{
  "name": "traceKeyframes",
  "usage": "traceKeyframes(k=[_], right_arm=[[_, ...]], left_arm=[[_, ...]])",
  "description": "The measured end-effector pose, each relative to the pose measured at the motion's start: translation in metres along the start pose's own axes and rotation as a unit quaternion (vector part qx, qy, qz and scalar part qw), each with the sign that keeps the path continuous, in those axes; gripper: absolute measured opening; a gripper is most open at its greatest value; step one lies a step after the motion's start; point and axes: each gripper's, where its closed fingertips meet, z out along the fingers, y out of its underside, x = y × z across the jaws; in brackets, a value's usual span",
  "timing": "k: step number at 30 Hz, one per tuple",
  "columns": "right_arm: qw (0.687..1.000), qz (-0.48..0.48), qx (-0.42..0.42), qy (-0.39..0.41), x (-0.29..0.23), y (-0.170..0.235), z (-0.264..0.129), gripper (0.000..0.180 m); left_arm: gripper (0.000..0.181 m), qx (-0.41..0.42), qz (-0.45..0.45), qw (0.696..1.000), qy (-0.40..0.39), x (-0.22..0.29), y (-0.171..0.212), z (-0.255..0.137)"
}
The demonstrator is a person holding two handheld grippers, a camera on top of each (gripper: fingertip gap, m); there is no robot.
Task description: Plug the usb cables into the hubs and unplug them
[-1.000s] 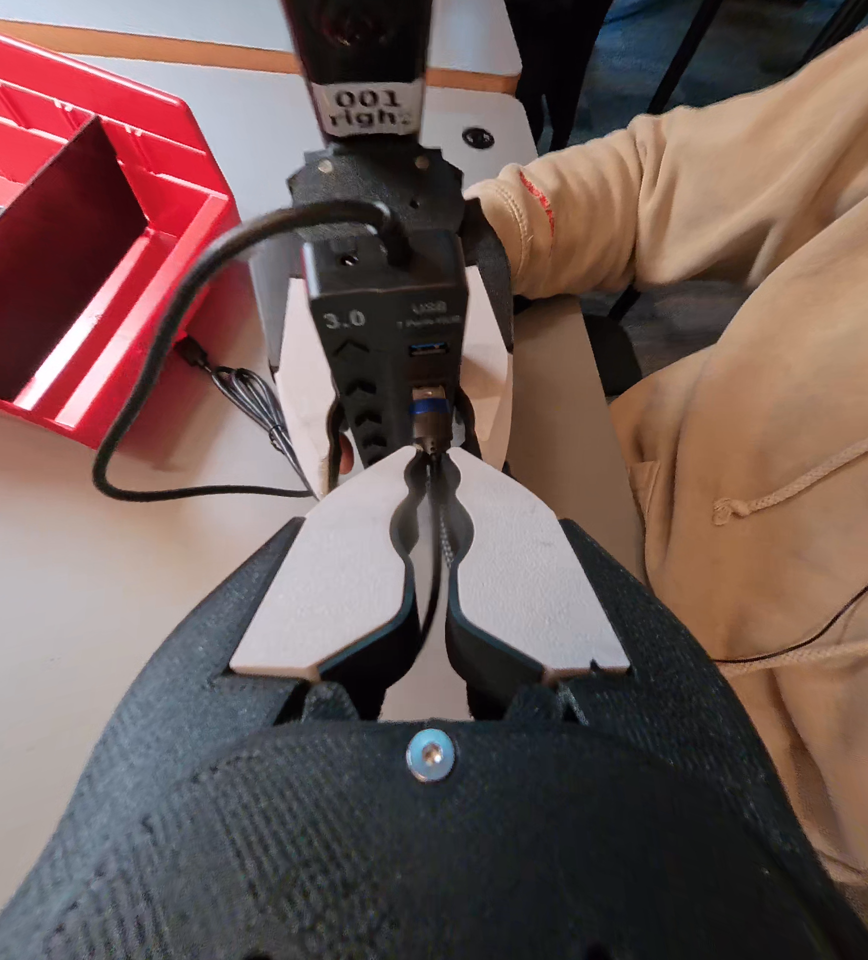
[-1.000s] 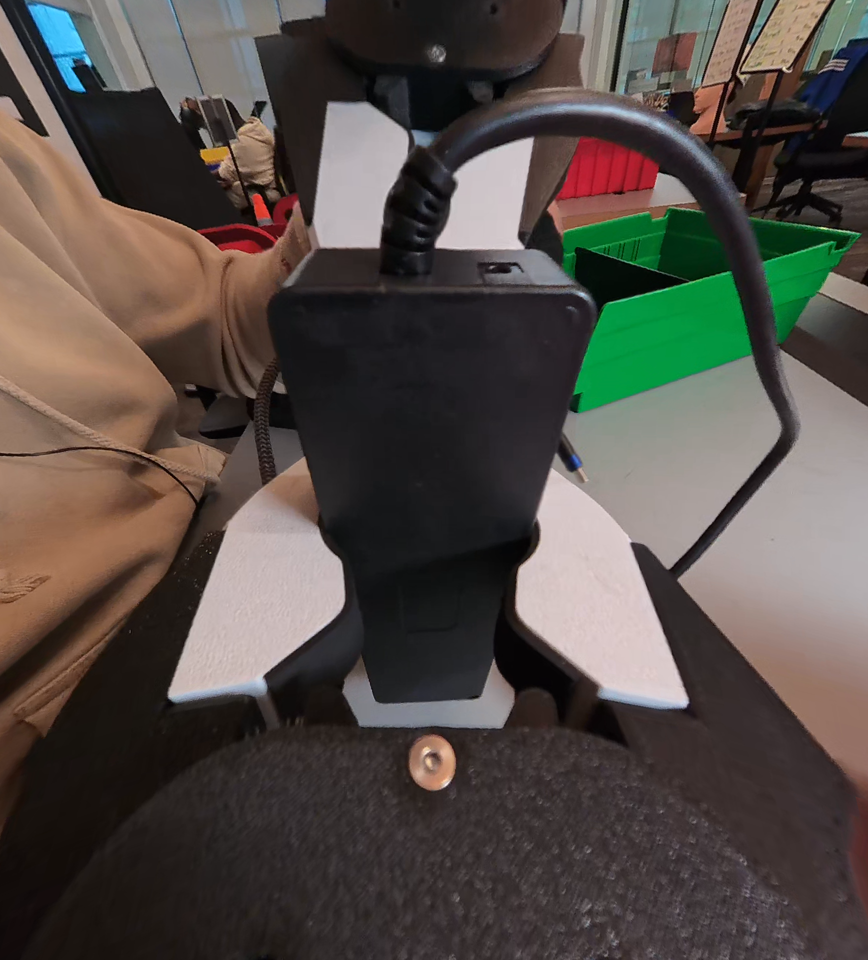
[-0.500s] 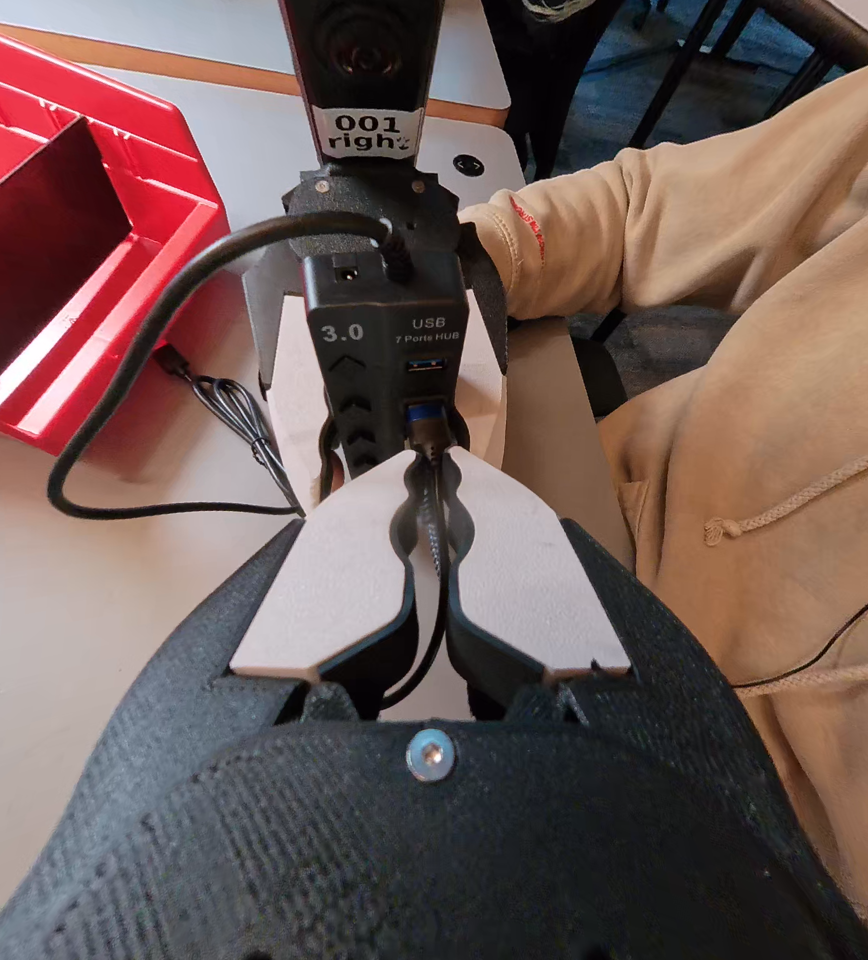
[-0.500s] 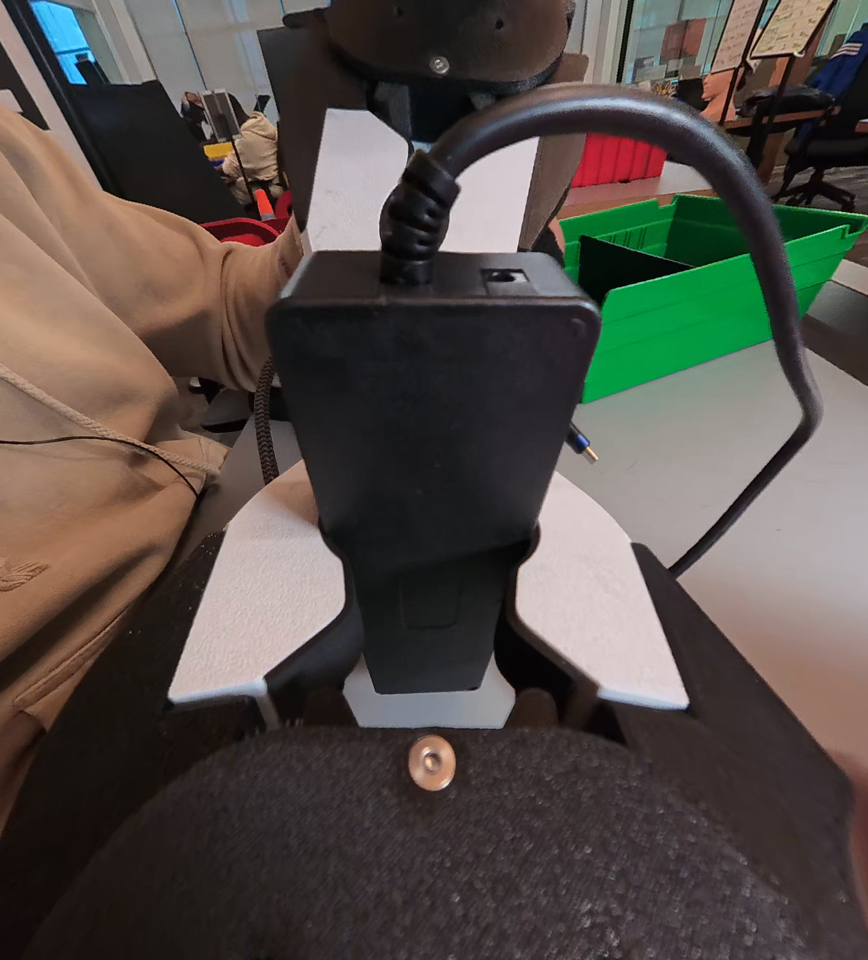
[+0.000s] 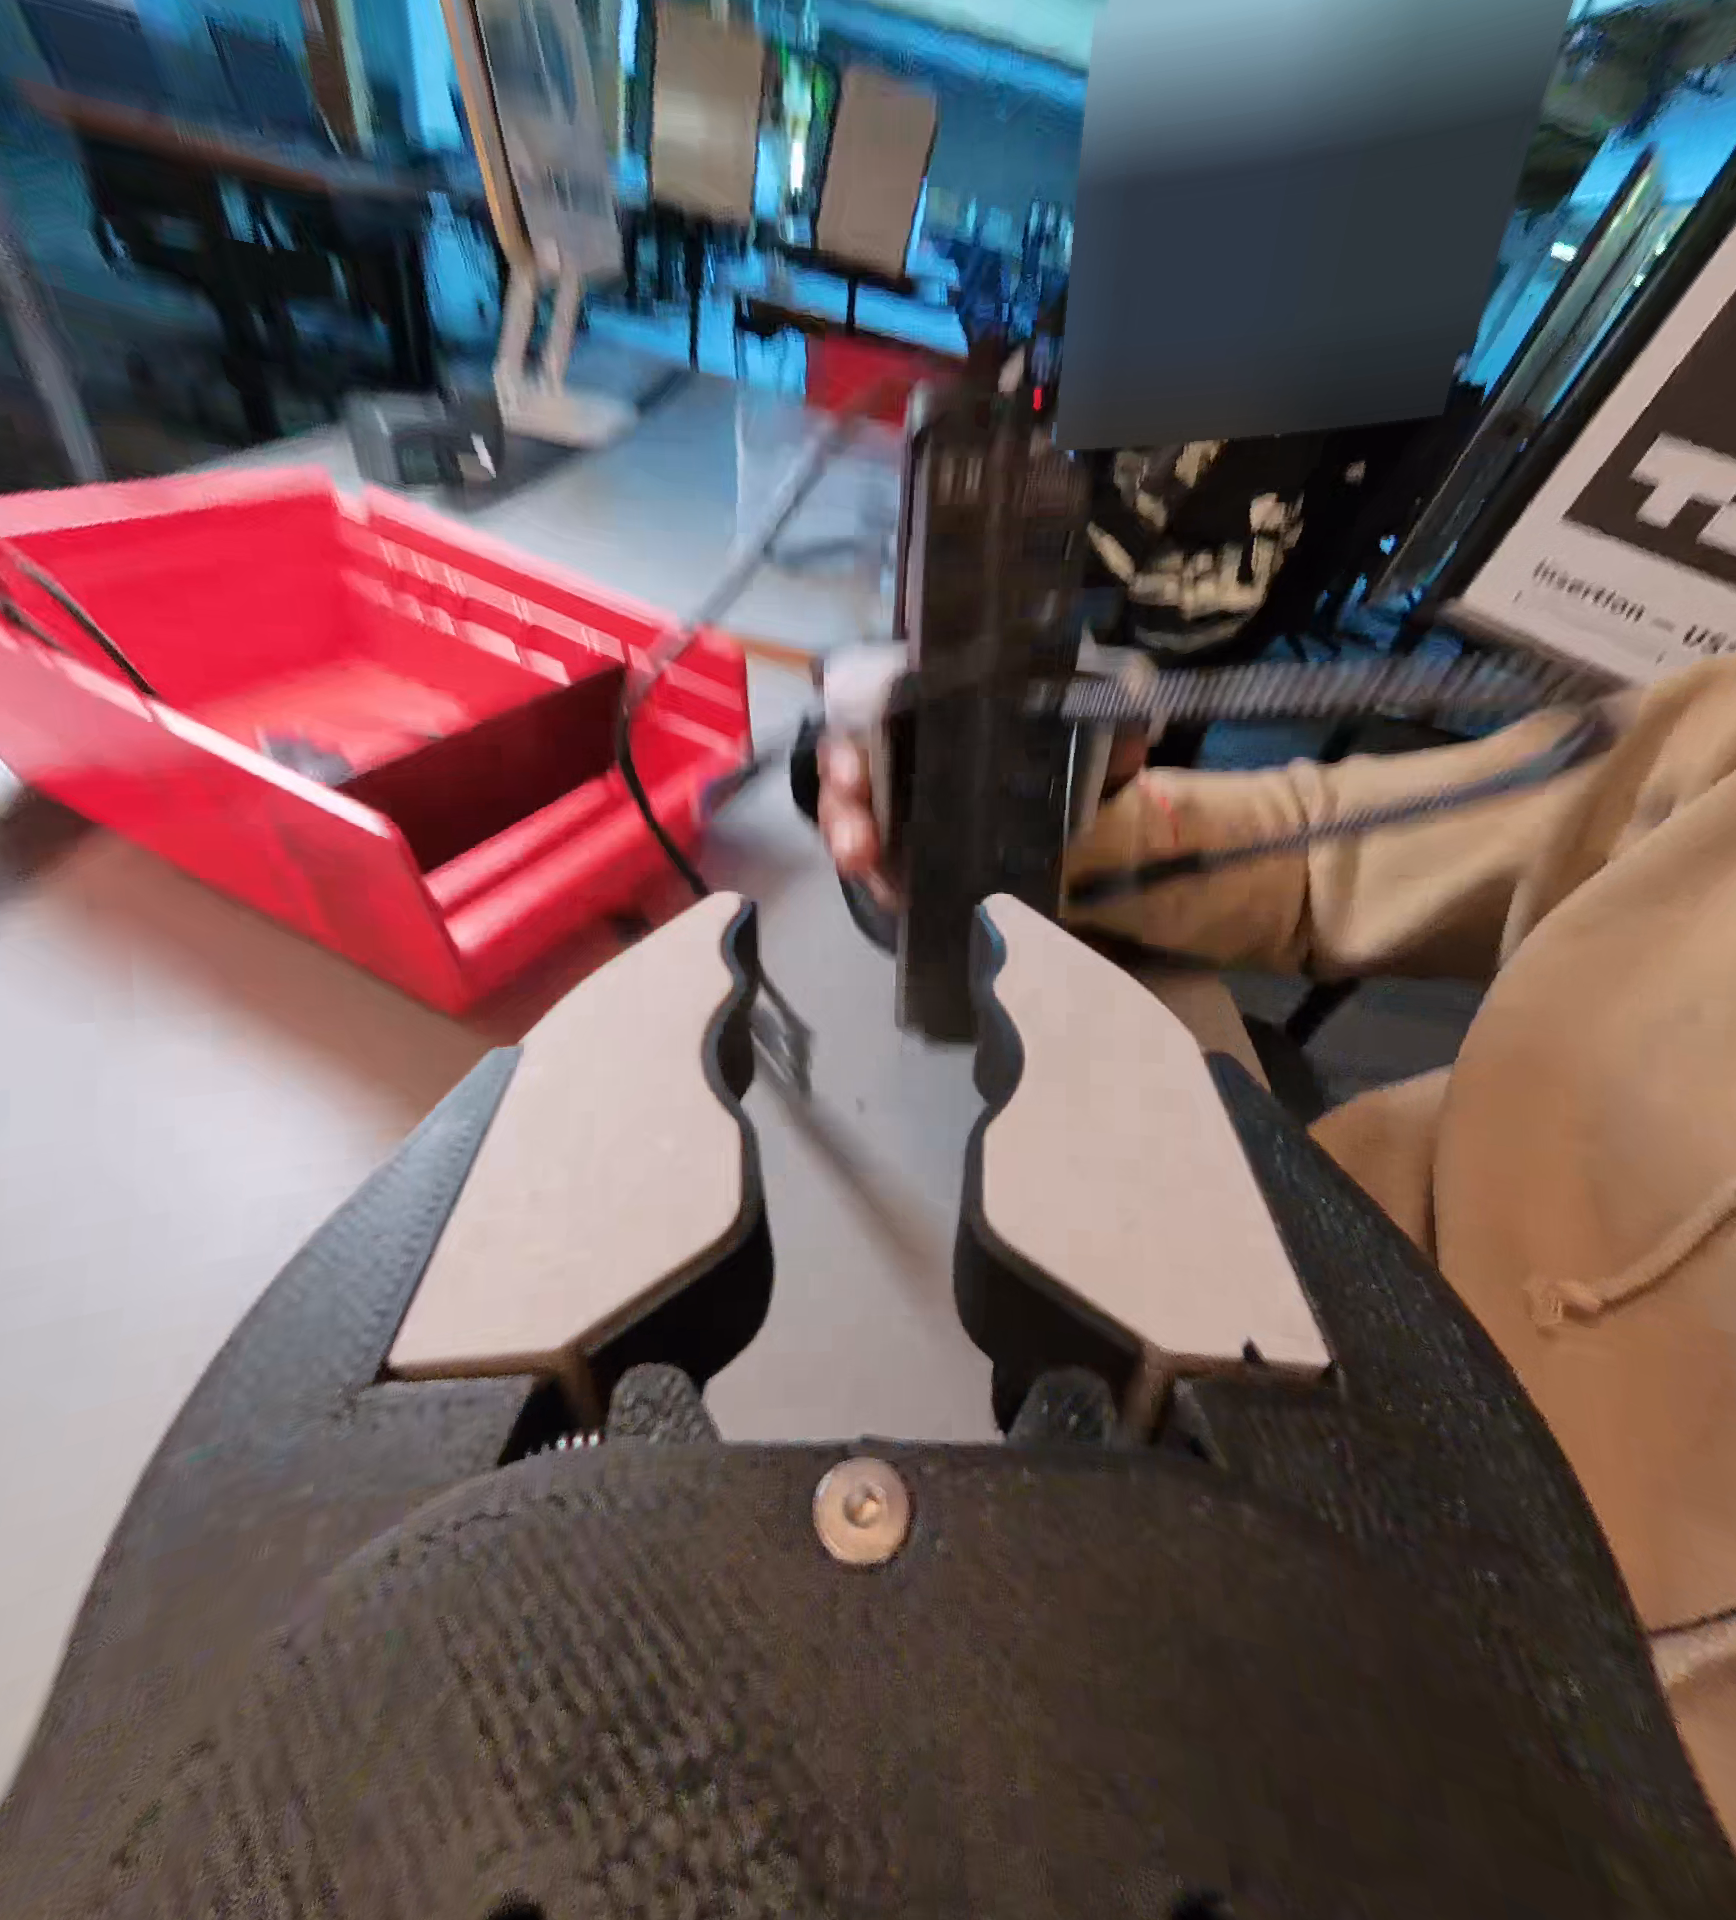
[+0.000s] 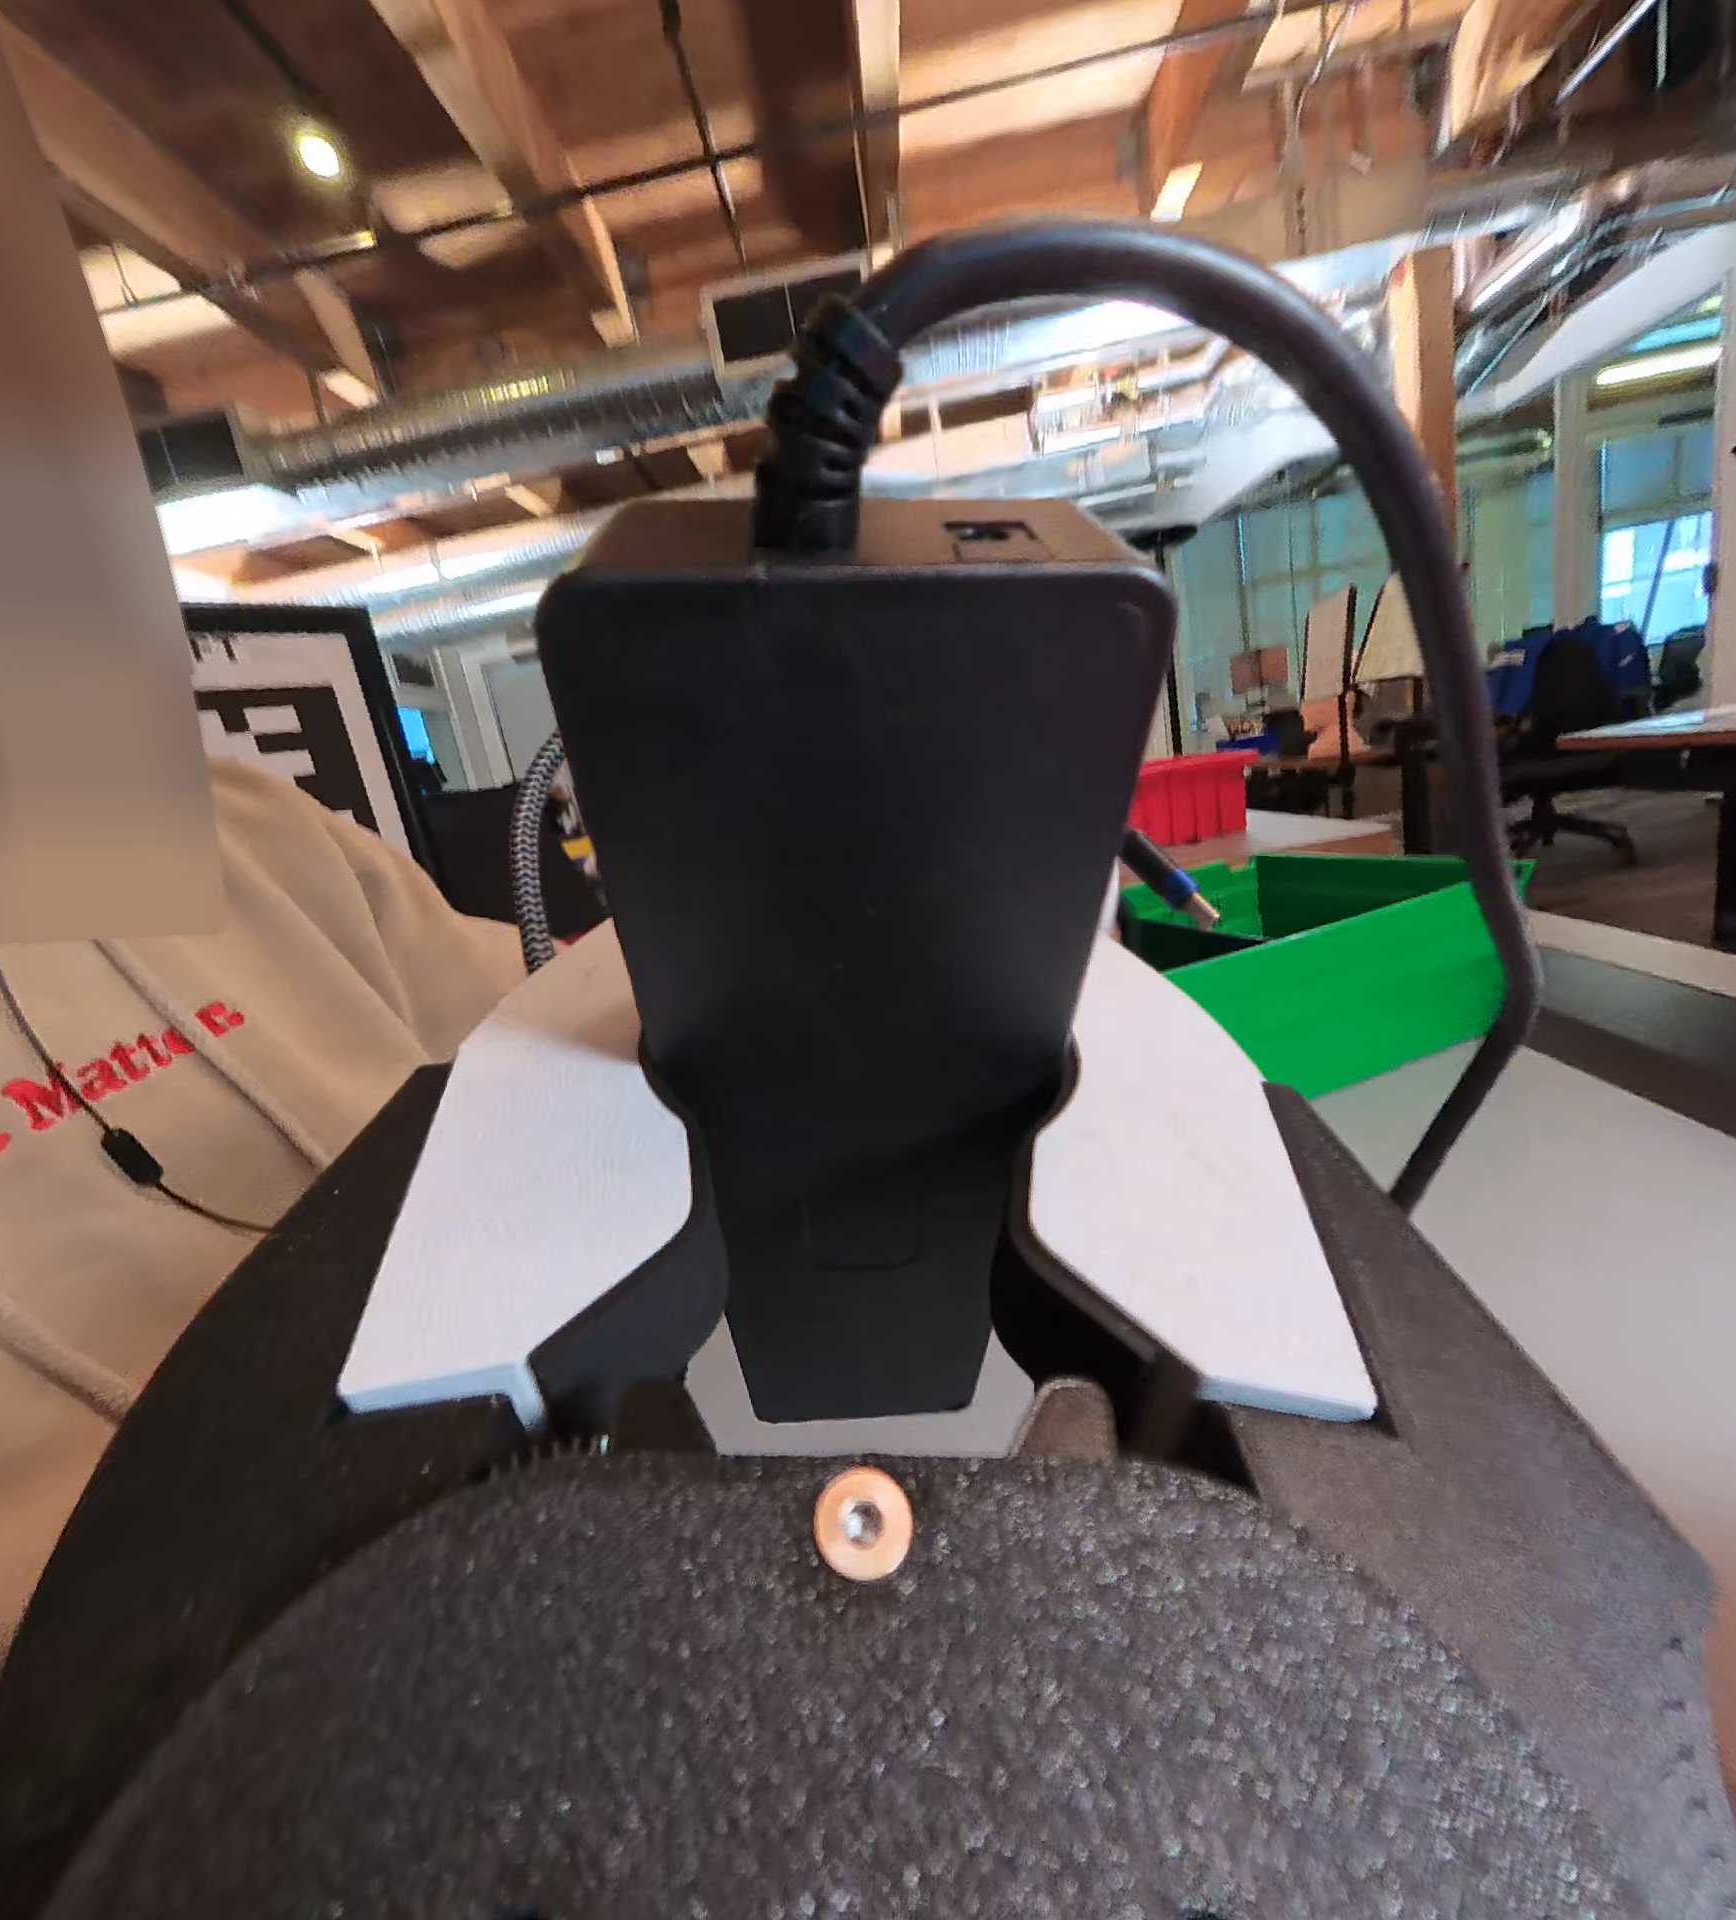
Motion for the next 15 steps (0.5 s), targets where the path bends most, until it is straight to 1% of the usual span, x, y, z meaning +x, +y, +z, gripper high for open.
traceKeyframes(k=[2,4,7,8,11,15], right_arm=[[1.000,0.001,0.011,-0.001,-0.001,-0.002,0.000,0.064],[1.000,-0.006,0.010,0.000,-0.003,0.001,0.004,0.064],[1.000,-0.009,-0.012,-0.011,-0.011,0.015,0.016,0.063],[1.000,-0.010,-0.025,-0.014,-0.014,0.021,0.020,0.063],[0.998,-0.002,-0.065,-0.010,-0.017,0.036,0.027,0.063],[0.995,-0.008,-0.097,0.039,-0.002,0.039,0.026,0.065]], left_arm=[[0.049,-0.020,-0.026,0.999,0.016,0.006,0.037,0.022],[0.056,-0.026,-0.040,0.998,0.045,0.024,0.059,0.045],[0.072,-0.059,0.004,0.998,0.038,0.043,0.080,0.076],[0.074,-0.068,0.020,0.997,0.031,0.046,0.085,0.083],[0.057,-0.087,0.060,0.994,0.006,0.046,0.096,0.089],[0.055,-0.093,0.055,0.994,-0.020,0.036,0.095,0.080]])
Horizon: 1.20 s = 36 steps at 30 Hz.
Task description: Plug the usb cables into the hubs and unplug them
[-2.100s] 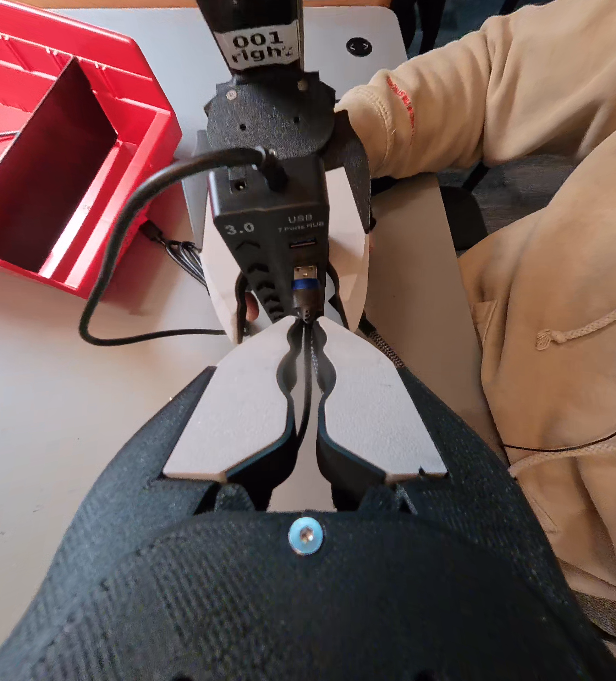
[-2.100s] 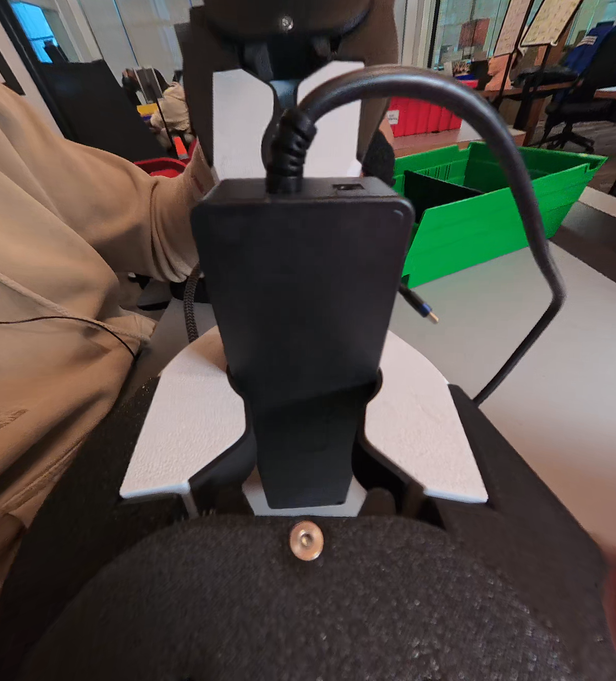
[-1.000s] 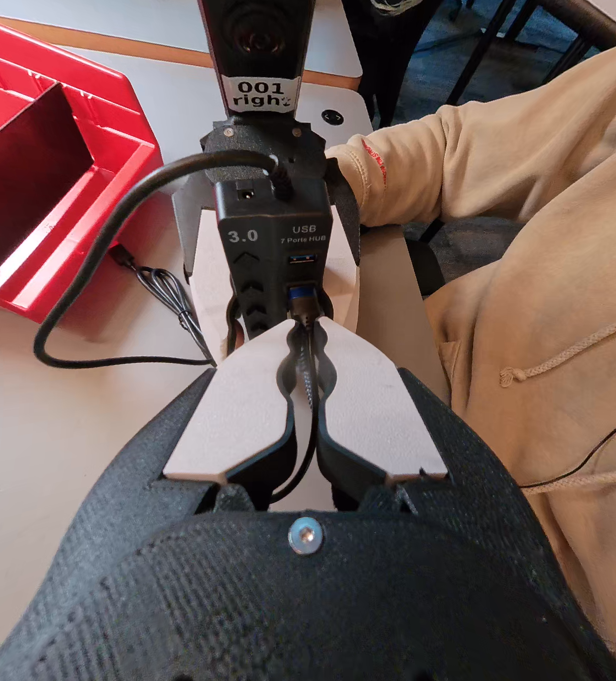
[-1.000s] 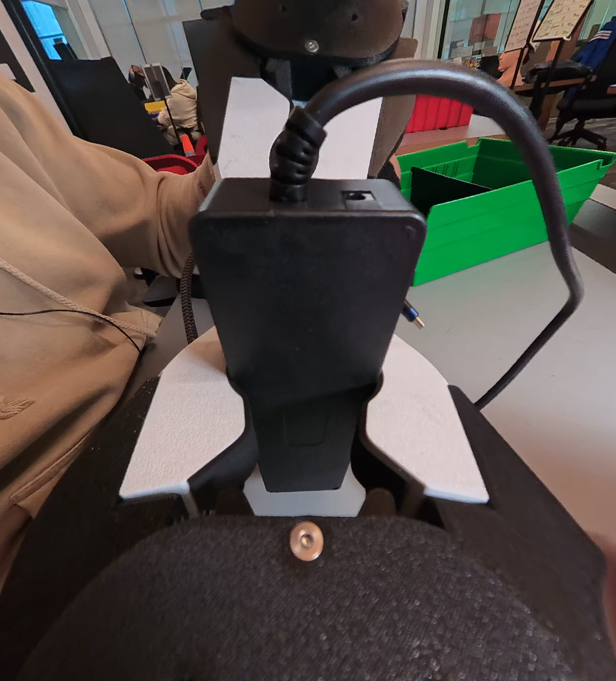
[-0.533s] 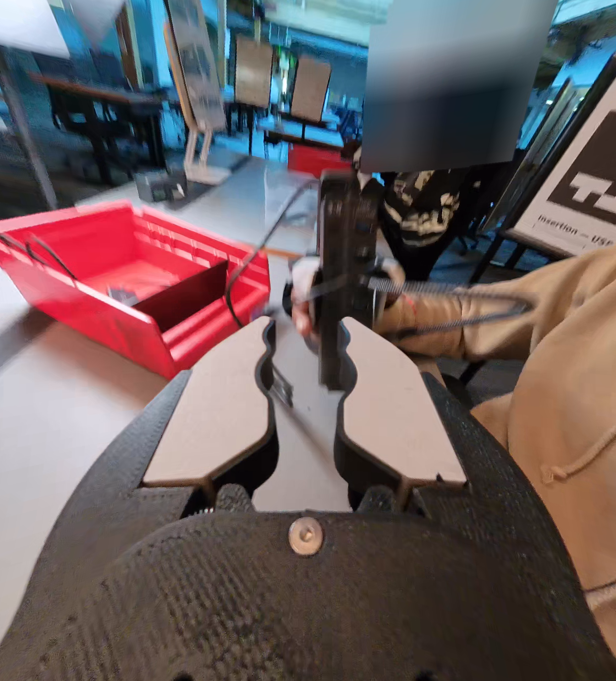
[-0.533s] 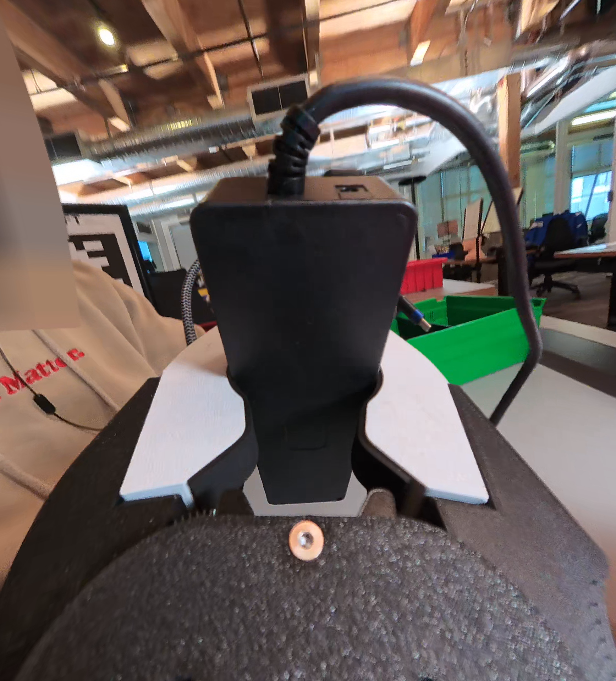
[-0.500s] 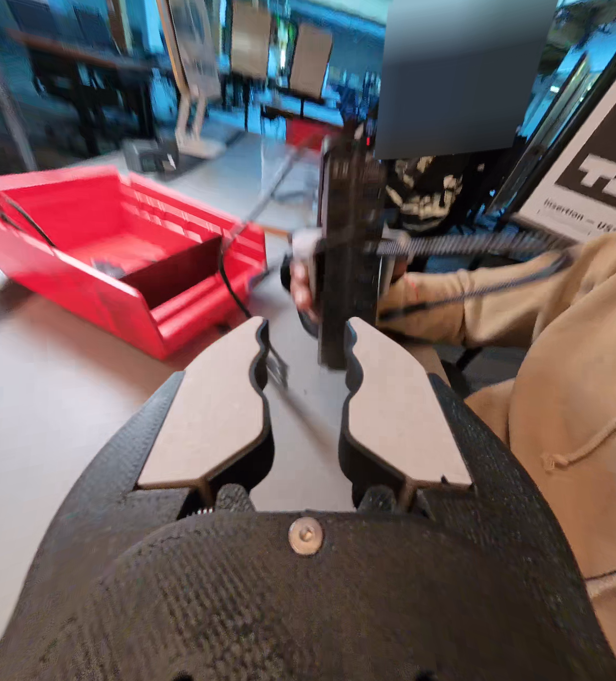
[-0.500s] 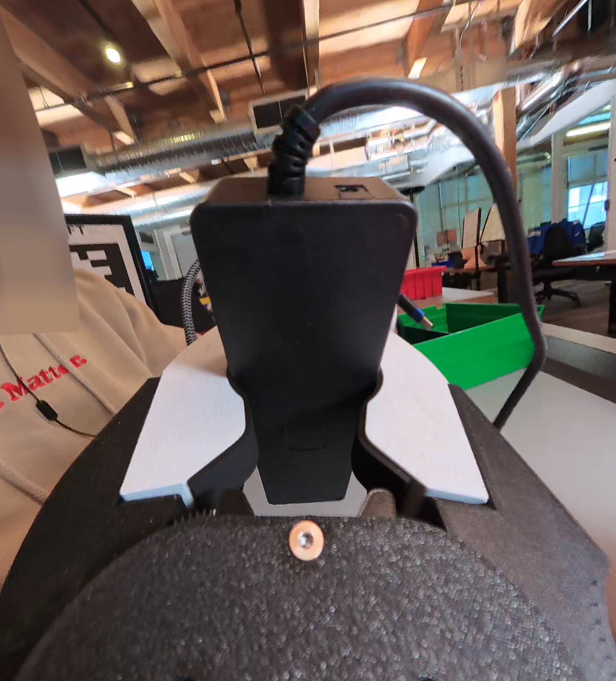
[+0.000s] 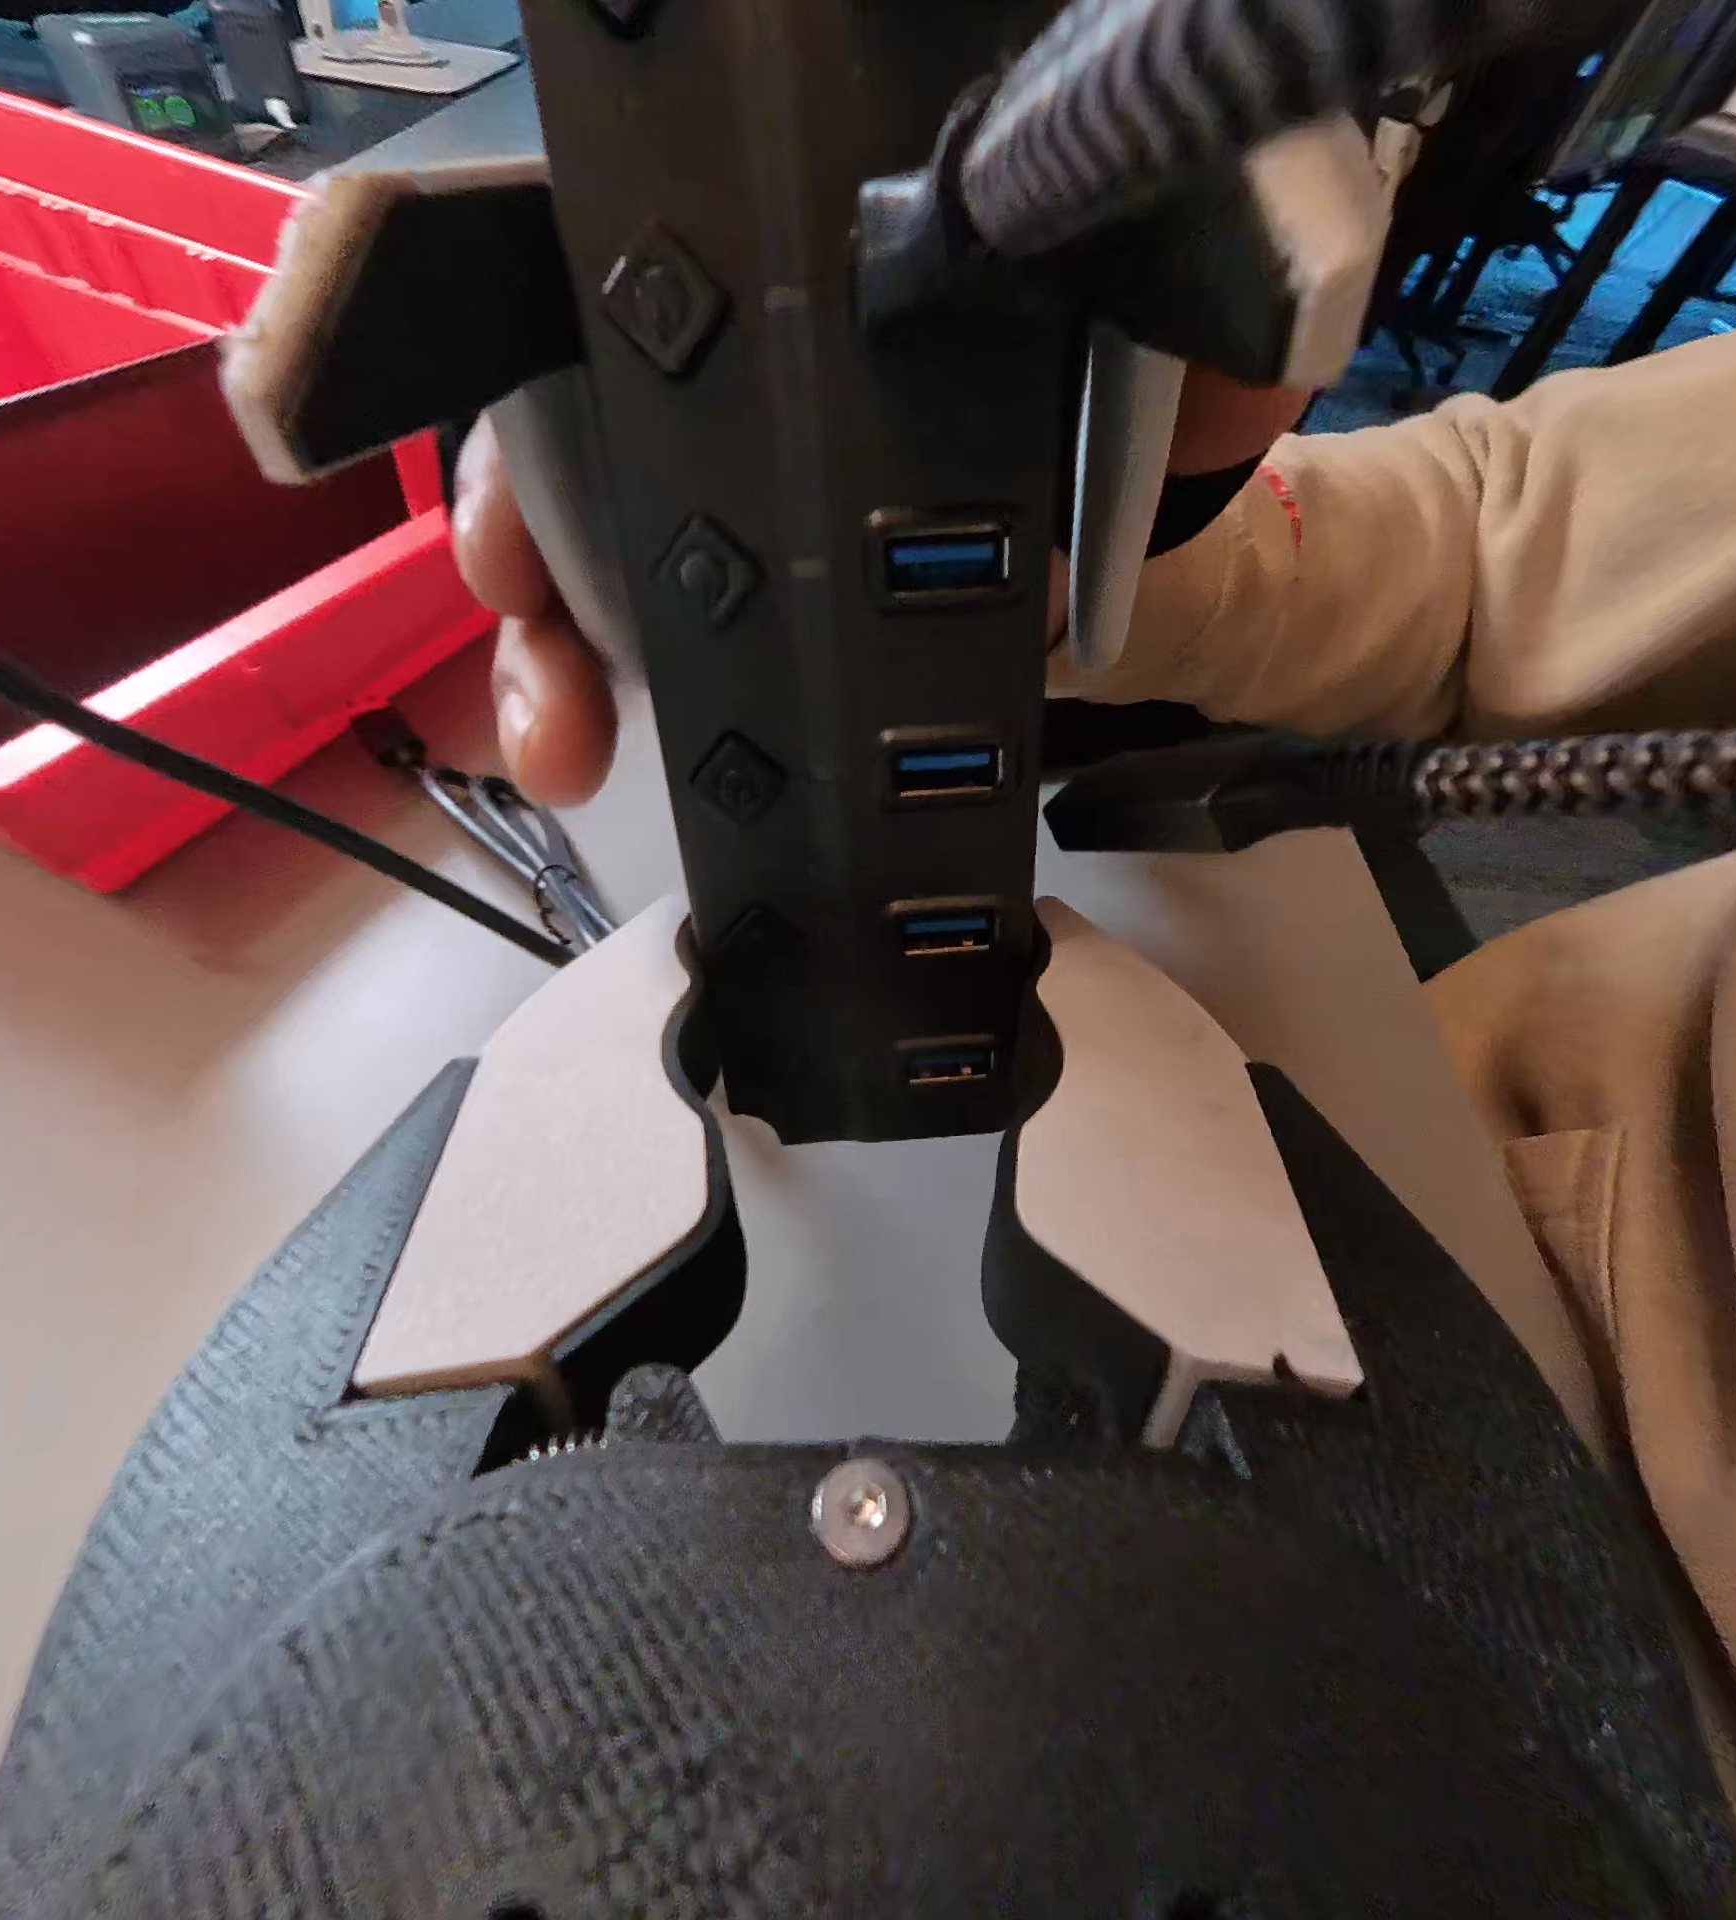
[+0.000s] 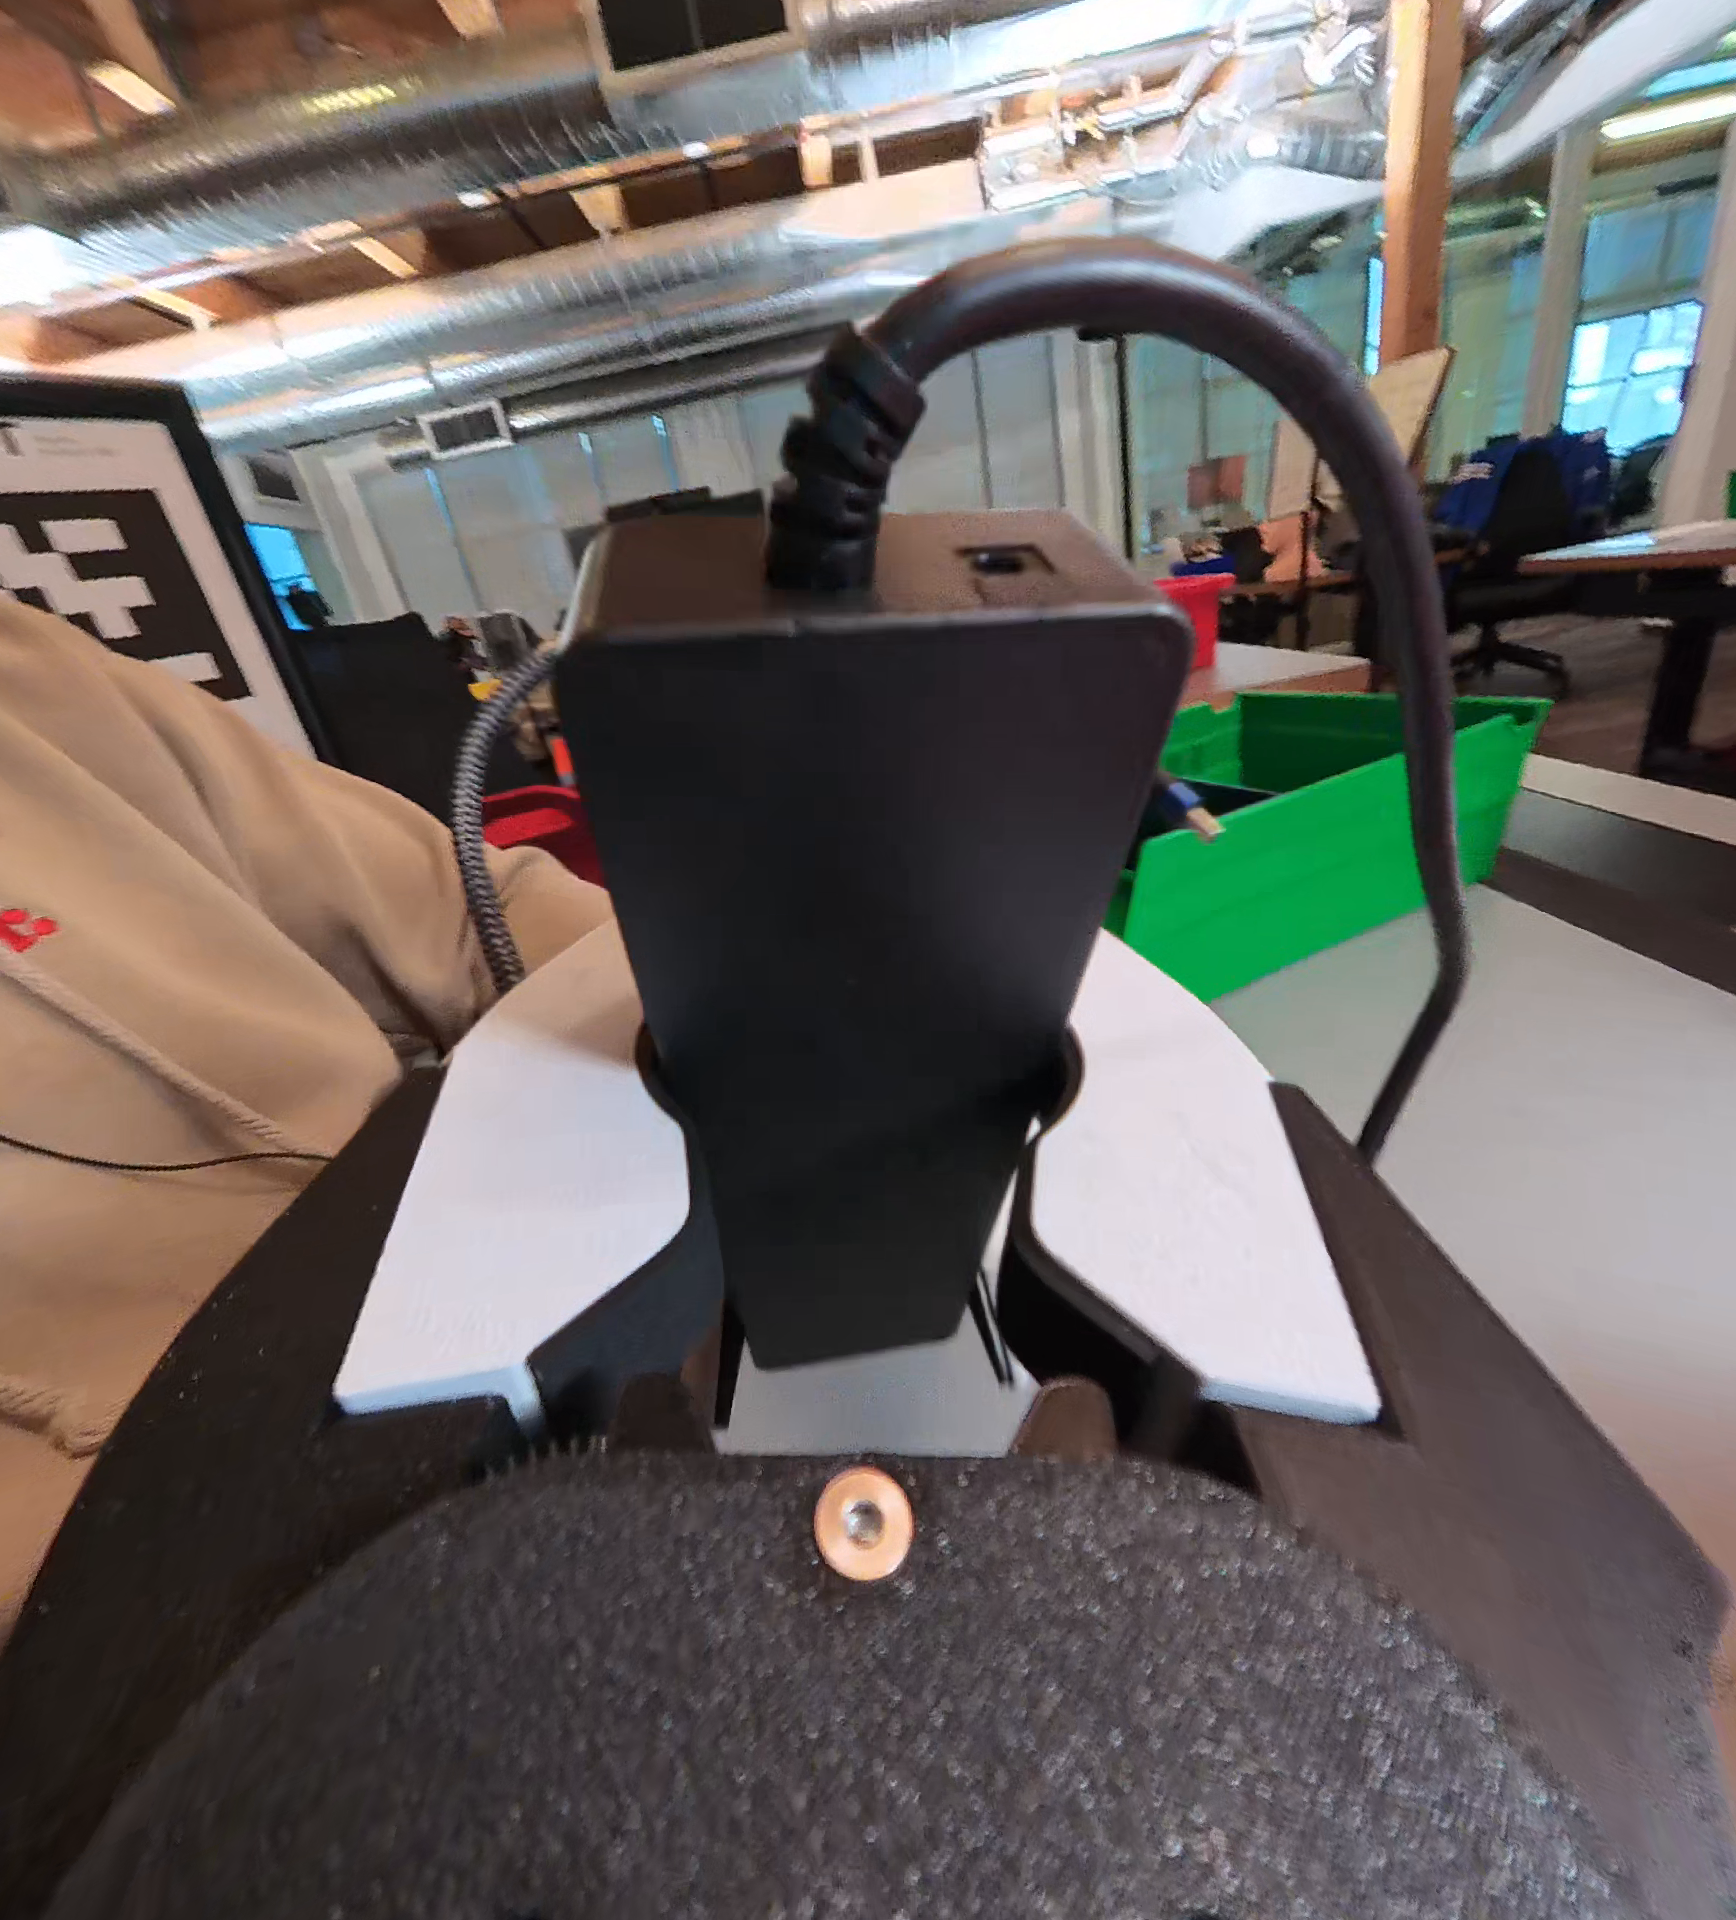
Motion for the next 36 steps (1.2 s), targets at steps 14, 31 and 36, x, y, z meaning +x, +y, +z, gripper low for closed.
traceKeyframes(k=[14,31,36], right_arm=[[0.978,0.111,-0.037,0.174,0.062,0.012,-0.023,0.053],[0.977,-0.101,-0.117,0.144,0.040,-0.143,-0.022,0.032],[0.962,-0.132,-0.095,0.221,0.080,-0.215,-0.042,0.030]], left_arm=[[0.053,-0.021,0.069,0.956,-0.286,-0.073,-0.004,-0.049],[0.055,0.121,-0.011,0.969,-0.215,-0.042,-0.018,-0.129],[0.054,0.138,-0.050,0.967,-0.210,-0.046,-0.006,-0.144]])
